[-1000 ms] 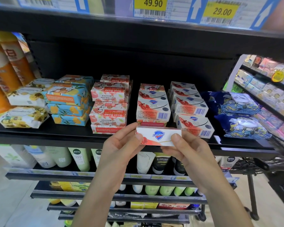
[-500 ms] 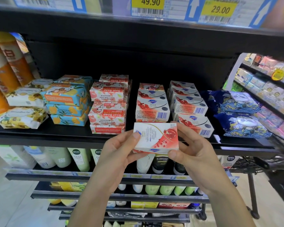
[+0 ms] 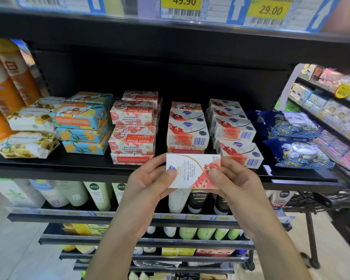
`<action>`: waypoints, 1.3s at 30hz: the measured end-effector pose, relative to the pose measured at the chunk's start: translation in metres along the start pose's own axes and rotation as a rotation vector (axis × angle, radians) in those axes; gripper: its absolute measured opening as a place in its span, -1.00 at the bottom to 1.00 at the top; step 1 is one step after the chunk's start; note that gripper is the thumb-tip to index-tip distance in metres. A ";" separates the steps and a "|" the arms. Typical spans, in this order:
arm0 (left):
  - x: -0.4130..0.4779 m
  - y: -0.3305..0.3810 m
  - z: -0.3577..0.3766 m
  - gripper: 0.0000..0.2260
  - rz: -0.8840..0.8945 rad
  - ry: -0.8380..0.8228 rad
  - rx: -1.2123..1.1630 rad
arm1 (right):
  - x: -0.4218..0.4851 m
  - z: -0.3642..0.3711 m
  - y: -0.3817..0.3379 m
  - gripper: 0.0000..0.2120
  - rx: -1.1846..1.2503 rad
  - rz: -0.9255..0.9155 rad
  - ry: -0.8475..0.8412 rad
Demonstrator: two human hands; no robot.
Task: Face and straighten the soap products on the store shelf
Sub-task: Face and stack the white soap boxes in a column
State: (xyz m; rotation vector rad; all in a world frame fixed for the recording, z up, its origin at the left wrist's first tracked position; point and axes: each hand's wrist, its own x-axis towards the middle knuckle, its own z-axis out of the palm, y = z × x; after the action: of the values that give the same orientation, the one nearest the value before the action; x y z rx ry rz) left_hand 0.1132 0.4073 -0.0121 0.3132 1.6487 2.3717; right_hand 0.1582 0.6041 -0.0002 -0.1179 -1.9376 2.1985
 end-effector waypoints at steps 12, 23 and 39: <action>-0.002 0.004 0.002 -0.40 -0.105 -0.007 0.020 | 0.000 -0.010 0.005 -0.54 0.004 -0.160 -0.066; -0.002 0.001 0.003 -0.63 -0.070 0.019 -0.052 | 0.001 -0.013 0.008 -0.32 -0.044 -0.026 -0.129; -0.003 -0.003 0.001 -0.44 -0.114 0.059 0.050 | -0.002 -0.008 0.005 -0.61 0.096 0.059 -0.099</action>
State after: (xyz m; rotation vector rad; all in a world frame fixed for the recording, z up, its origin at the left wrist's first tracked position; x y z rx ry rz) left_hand 0.1165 0.4082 -0.0143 0.1554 1.7061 2.2795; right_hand 0.1608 0.6111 -0.0068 -0.0524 -1.8969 2.3741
